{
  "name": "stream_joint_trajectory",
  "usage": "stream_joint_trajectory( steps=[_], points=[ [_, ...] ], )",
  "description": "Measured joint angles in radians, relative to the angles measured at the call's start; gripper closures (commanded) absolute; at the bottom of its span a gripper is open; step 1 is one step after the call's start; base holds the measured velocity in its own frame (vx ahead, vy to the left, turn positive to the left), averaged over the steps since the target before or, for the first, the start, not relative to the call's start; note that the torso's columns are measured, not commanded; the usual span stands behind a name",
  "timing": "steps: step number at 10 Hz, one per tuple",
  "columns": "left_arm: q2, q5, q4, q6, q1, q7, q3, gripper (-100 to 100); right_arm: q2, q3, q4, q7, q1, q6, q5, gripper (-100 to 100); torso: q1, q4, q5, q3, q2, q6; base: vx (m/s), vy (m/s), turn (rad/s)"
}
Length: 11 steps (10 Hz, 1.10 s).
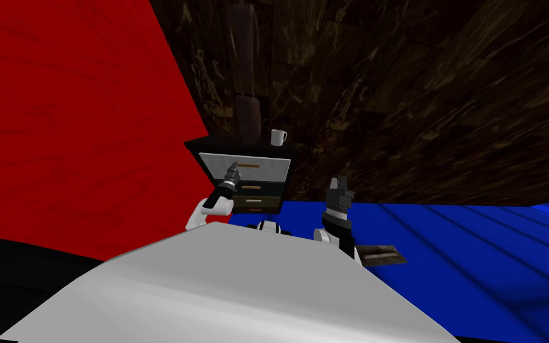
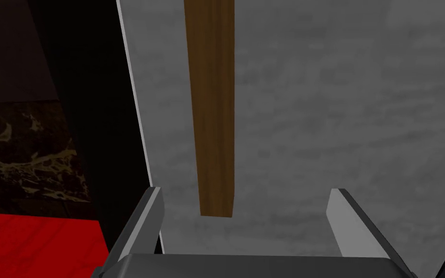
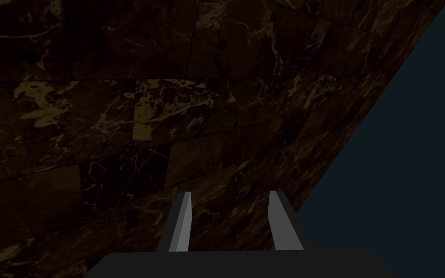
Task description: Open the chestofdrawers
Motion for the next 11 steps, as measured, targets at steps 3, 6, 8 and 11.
stream_joint_trajectory(
  steps=[3,6,8,11],
  points=[
    [0.001,0.0,-0.011,0.015,-0.003,0.001,0.004,100,0.0,0.0,0.0,0.0,0.0,0.0,0.0,0,0.0,-0.001,0.0,-0.002,-0.003,0.0,0.042,0.01,-0.015],
    [0.003,0.002,-0.028,0.017,0.005,0.002,0.0,100,0.0,0.0,0.0,0.0,0.0,0.0,0.0,0,0.0,-0.001,0.001,0.0,0.0,0.0,-0.134,-0.022,0.01],
    [0.005,0.002,-0.042,0.025,0.016,0.003,-0.005,100,0.0,0.0,0.0,0.0,-0.001,0.0,0.0,0,-0.003,0.0,-0.001,0.0,0.0,0.0,-0.191,-0.057,0.012],
    [0.027,0.003,-0.052,0.027,0.024,0.003,-0.008,-100,0.0,0.0,0.0,0.0,0.0,0.0,0.0,0,0.002,-0.003,0.001,-0.006,-0.01,0.0,-0.029,-0.01,-0.001]
  ],
)
